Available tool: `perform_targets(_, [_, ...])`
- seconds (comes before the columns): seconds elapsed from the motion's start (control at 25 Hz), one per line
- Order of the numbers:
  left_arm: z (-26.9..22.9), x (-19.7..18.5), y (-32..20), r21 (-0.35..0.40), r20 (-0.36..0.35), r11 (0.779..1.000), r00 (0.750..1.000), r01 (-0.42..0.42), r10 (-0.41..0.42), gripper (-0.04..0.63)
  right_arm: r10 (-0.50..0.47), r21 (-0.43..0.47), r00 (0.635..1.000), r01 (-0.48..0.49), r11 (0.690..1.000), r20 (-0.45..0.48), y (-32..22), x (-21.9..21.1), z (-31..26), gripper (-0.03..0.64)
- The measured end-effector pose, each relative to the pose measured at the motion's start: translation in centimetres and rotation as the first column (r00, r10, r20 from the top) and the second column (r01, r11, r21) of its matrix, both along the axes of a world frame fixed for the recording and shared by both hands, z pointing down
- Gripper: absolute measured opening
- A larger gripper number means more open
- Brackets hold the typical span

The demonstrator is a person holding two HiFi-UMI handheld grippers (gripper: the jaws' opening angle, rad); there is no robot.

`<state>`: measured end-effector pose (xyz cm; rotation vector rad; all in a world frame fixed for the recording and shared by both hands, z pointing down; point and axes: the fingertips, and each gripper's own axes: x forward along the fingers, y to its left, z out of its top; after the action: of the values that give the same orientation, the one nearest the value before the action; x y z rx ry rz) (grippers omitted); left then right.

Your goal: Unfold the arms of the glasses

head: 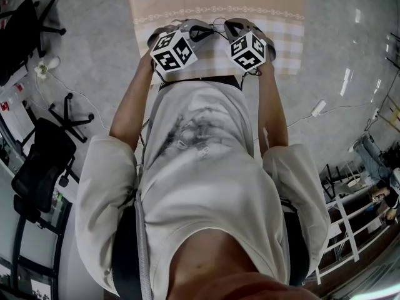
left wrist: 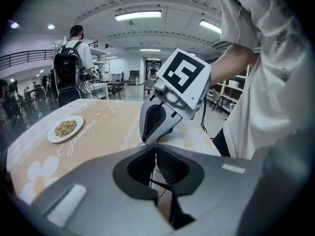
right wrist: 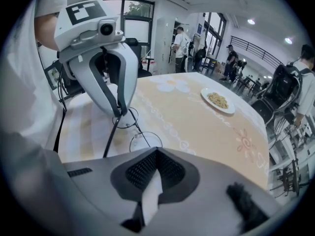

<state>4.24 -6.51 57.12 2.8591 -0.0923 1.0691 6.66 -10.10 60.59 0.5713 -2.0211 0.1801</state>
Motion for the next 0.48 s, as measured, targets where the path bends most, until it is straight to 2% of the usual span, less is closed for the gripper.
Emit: perform_targets(0.48, [-1.5,-1.5,0.1,0.008,-0.037,0.998,0.998,0.06,-0.059,0.015,0.003,0.029,0.999,-0.002,1.0,-0.044,0.0,-0.2,-0.1,0.015])
